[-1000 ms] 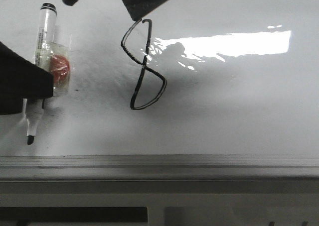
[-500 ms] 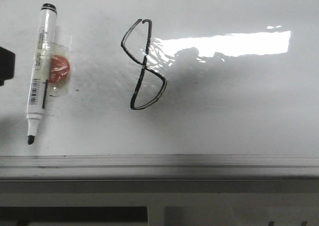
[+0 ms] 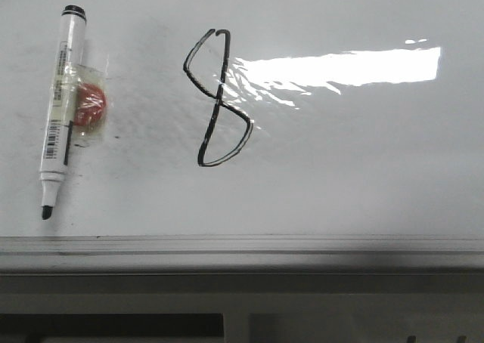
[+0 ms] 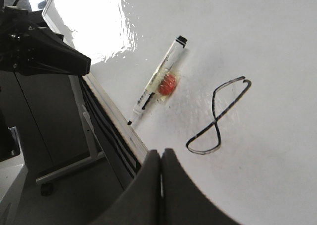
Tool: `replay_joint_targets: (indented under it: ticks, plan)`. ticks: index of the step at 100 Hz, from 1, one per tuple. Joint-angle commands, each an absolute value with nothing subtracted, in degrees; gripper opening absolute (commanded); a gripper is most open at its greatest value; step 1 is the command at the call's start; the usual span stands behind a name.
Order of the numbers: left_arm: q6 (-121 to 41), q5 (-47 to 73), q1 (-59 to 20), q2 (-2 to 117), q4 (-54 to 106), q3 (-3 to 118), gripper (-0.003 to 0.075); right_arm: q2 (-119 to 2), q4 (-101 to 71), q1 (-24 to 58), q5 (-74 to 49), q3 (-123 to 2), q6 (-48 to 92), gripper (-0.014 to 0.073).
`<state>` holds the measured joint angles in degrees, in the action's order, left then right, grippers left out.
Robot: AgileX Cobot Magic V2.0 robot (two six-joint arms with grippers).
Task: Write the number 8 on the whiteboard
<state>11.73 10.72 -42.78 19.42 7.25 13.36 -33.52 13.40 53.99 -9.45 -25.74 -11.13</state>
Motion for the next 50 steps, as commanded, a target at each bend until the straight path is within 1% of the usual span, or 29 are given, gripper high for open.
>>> replay_joint_targets:
  ticks: [1,12,29,39,50]
  plan:
    - [11.6,11.2,-42.8,15.8,3.0,14.2,-0.002,-28.1,14.5,54.1,-6.4,-23.1,-11.0,-0.0062]
    - [11.6,16.2,-42.8,12.0,1.6,14.2,-0.002,-20.9,14.5,54.1,-10.4,-19.2,-11.0,-0.0062]
    - [11.6,16.8,-42.8,9.9,1.6,14.2,-0.002,-11.3,14.5,54.1,-14.7,-15.6,-11.0,-0.0063]
    - [11.6,16.8,-42.8,10.0,1.6,14.2,-0.002,-8.1,14.5,54.1,-14.9,-14.9,-11.0,-0.0064]
    - [11.6,16.8,-42.8,10.0,1.6,14.2,-0.002,-7.2,14.5,54.1,-14.9,-14.8,-11.0,-0.0064]
